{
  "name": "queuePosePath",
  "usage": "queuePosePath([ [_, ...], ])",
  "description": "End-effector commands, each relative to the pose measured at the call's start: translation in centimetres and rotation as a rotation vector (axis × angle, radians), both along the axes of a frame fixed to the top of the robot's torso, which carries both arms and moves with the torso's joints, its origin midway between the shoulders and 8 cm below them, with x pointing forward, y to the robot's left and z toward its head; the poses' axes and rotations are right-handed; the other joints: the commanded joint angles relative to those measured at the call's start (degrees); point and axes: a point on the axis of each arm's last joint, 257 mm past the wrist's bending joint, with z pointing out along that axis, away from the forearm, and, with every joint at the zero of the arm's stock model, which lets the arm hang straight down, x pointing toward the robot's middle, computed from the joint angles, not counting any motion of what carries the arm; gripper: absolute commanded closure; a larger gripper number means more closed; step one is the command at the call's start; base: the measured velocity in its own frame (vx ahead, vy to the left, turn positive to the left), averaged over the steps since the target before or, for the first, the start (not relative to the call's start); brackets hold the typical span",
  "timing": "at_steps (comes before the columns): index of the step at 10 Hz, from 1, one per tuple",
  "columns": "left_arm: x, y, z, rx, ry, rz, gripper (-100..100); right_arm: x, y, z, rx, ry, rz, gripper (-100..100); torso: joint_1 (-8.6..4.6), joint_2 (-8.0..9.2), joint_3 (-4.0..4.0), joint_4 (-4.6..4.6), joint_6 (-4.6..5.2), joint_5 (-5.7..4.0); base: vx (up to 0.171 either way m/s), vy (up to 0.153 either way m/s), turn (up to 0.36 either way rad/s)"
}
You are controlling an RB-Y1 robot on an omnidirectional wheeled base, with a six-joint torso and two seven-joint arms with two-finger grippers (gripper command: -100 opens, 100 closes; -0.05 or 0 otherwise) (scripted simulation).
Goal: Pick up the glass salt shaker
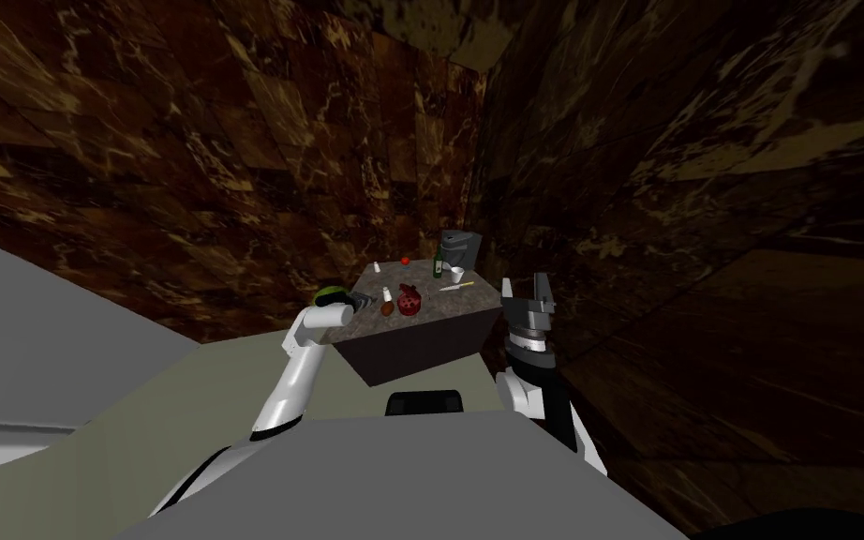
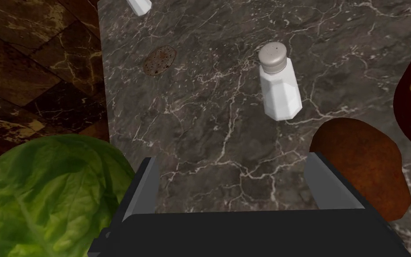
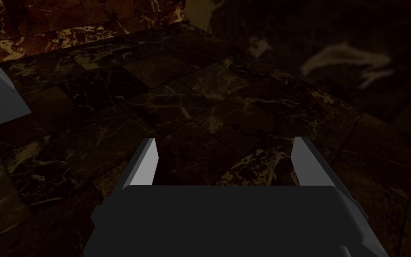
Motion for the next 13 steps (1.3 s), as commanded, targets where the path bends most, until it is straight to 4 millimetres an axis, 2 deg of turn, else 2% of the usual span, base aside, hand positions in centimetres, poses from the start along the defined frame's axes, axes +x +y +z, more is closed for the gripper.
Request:
queuePosePath([
  [1,0.2,0.3,-0.6,-0.06,0.041,0.027,-100,0.0,0.0,0.0,0.0,0.0,0.0,0,0.0,0.0,0.0,0.0,0.0,0.0,0.059,-0.007,-0.182],
  [9,-0.8,0.6,-4.2,-0.255,0.222,0.104,-100,0.0,0.0,0.0,0.0,0.0,0.0,0,0.07,-0.21,-0.13,-0.05,-0.02,0.02,0.073,-0.002,-0.104],
  [10,-1.2,0.6,-5.1,-0.278,0.253,0.114,-100,0.0,0.0,0.0,0.0,0.0,0.0,0,0.11,-0.2,-0.12,-0.05,-0.03,0.03,0.097,0.043,-0.078],
  [11,-1.0,0.7,-4.5,-0.263,0.233,0.108,-100,0.0,0.0,0.0,0.0,0.0,0.0,0,0.18,-0.21,-0.12,-0.05,-0.04,0.04,0.045,0.024,-0.016],
  [12,-1.0,0.7,-4.6,-0.266,0.238,0.109,0,0.0,0.0,0.0,0.0,0.0,0.0,0,0.12,-0.06,-0.05,-0.03,-0.05,0.04,0.008,0.004,0.003],
  [13,-0.8,2.1,-5.0,-0.266,0.236,0.123,-100,0.0,0.0,0.0,0.0,0.0,0.0,0,0.06,0.08,0.04,0.01,-0.05,0.02,-0.011,-0.02,-0.123],
])
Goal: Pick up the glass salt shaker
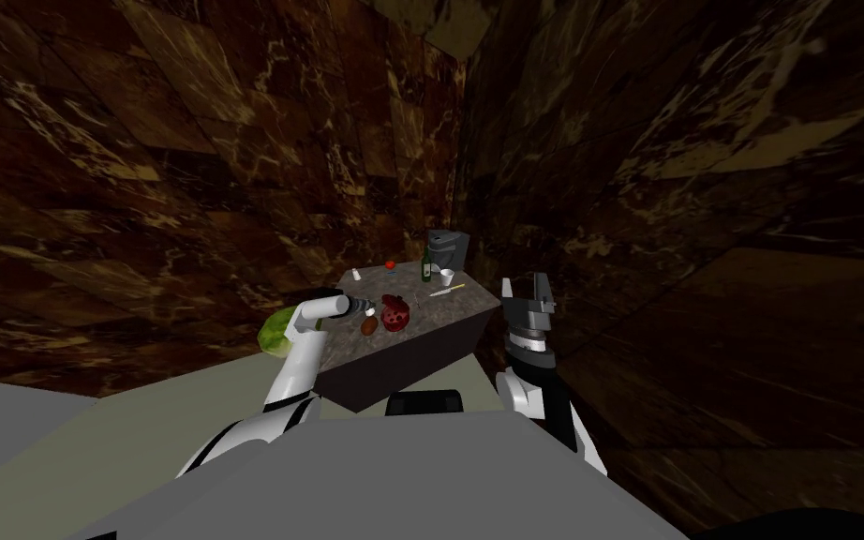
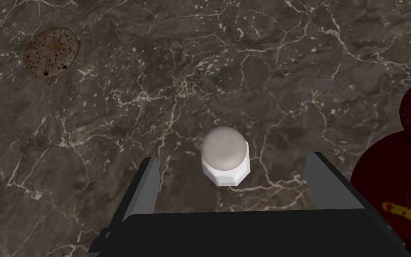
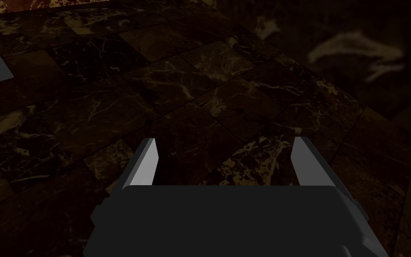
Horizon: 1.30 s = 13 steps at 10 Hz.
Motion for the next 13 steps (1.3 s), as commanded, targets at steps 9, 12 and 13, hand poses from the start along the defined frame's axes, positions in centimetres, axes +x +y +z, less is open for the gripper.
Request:
queuePosePath([
  [9,1.0,5.7,-1.1,0.001,-0.004,0.064,-100,0.0,0.0,0.0,0.0,0.0,0.0,0,-0.05,0.09,0.06,0.03,-0.02,-0.02,-0.021,-0.027,-0.072],
  [12,1.0,5.8,-1.0,0.001,-0.006,0.065,100,0.0,0.0,0.0,0.0,0.0,0.0,0,0.03,0.01,0.0,-0.01,-0.01,0.01,0.0,0.0,0.0],
  [13,1.0,5.8,-1.0,0.0,-0.006,0.064,100,0.0,0.0,0.0,0.0,0.0,0.0,0,0.04,-0.02,-0.02,-0.02,-0.02,0.01,0.0,0.0,0.0],
])
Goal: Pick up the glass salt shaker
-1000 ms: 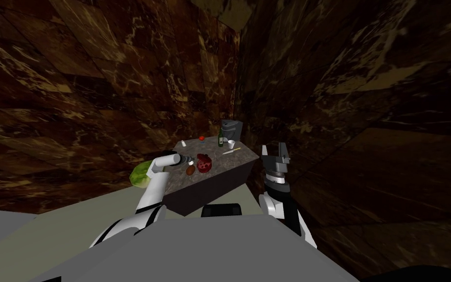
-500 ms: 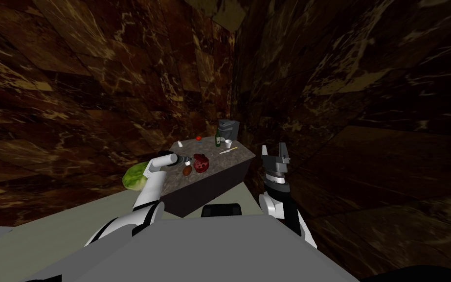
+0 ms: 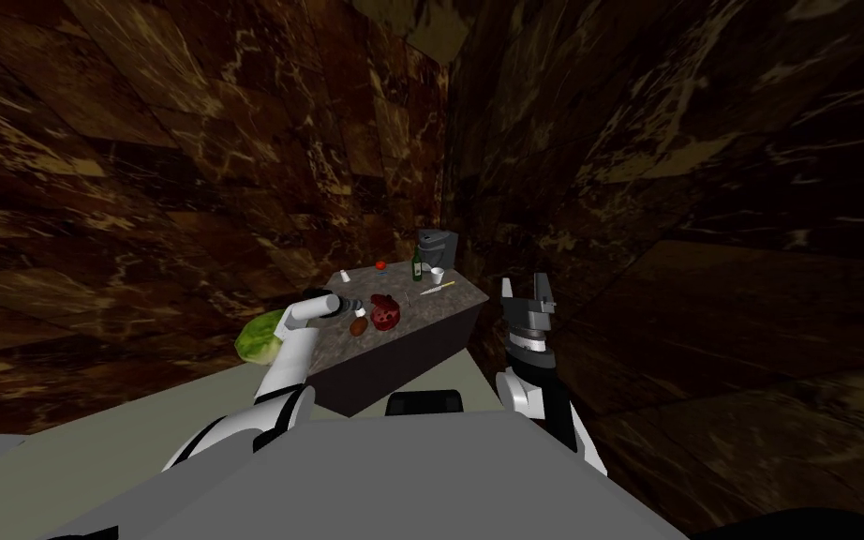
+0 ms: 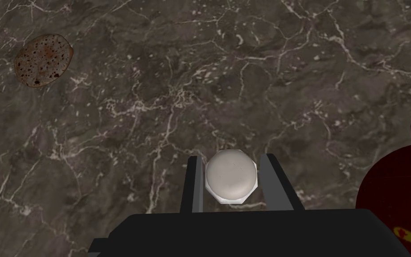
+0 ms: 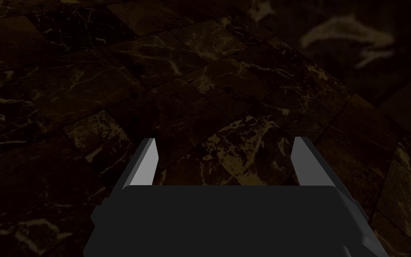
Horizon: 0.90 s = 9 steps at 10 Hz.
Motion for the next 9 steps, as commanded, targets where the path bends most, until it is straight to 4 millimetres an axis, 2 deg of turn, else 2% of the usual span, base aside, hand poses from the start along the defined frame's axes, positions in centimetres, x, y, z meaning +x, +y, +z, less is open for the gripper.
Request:
queuePosePath([
  [1,0.0,0.0,0.0,0.0,0.0,0.0,100,0.0,0.0,0.0,0.0,0.0,0.0,0,0.0,0.0,0.0,0.0,0.0,0.0,0.0,0.0,0.0],
  [2,0.0,0.0,0.0,0.0,0.0,0.0,0,0.0,0.0,0.0,0.0,0.0,0.0,0,0.01,0.0,0.0,0.0,0.0,0.0,0.0,0.0,0.0],
  [3,-0.1,-1.0,0.1,0.001,0.003,-0.012,100,0.0,0.0,0.0,0.0,0.0,0.0,0,0.01,-0.01,0.0,0.0,0.0,0.01,0.016,0.021,0.105],
  [9,-0.8,-5.2,1.0,0.001,0.005,-0.059,100,0.0,0.0,0.0,0.0,0.0,0.0,0,0.09,-0.05,-0.02,0.0,-0.01,0.02,0.023,0.03,0.082],
])
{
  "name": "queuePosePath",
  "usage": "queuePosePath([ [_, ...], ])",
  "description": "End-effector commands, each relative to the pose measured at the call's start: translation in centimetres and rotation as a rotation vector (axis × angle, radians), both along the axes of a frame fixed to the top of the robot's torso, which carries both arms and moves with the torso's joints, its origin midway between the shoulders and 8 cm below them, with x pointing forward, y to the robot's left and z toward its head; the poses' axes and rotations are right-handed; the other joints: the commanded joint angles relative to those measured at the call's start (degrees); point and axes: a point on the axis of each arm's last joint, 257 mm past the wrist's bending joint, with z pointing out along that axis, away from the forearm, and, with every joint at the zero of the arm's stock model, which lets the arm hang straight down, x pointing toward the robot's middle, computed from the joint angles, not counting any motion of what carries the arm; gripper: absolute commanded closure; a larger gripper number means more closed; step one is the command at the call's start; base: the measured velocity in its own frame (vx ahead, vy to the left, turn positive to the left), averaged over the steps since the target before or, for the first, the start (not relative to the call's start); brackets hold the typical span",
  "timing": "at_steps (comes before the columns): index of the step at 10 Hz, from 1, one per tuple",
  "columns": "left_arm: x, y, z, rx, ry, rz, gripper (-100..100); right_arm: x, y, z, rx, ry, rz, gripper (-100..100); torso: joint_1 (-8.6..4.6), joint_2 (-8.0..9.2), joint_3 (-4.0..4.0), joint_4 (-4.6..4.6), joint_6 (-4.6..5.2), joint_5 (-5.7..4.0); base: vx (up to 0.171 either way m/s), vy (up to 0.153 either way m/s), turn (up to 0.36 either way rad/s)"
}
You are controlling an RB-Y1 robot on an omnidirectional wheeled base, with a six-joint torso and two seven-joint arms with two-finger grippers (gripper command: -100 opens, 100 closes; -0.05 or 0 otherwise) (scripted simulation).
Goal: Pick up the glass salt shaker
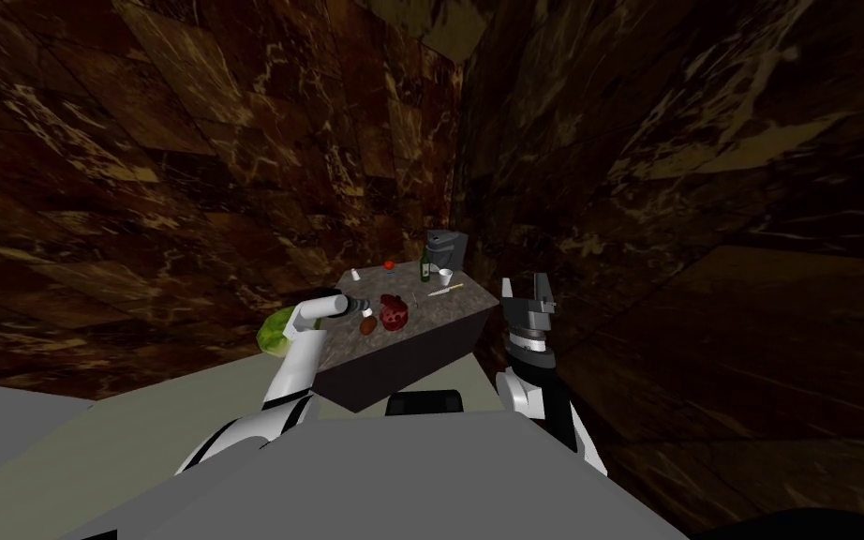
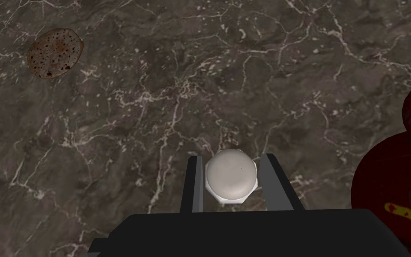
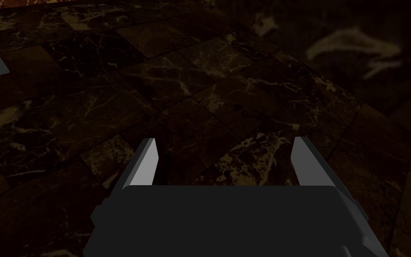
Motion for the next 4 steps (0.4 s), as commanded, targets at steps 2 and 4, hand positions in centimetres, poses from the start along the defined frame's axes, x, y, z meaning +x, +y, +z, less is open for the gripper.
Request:
queuePosePath([
  [2,-0.44,-1.8,0.43,-0.003,0.0,-0.019,100,0.0,0.0,0.0,0.0,0.0,0.0,0,0.01,0.0,0.0,0.0,-0.01,0.0,0.023,0.025,0.08],
  [4,-0.37,-1.34,0.3,-0.002,0.001,-0.015,0,0.0,0.0,0.0,0.0,0.0,0.0,0,-0.01,0.04,0.02,0.0,0.0,0.0,0.003,0.005,0.007],
])
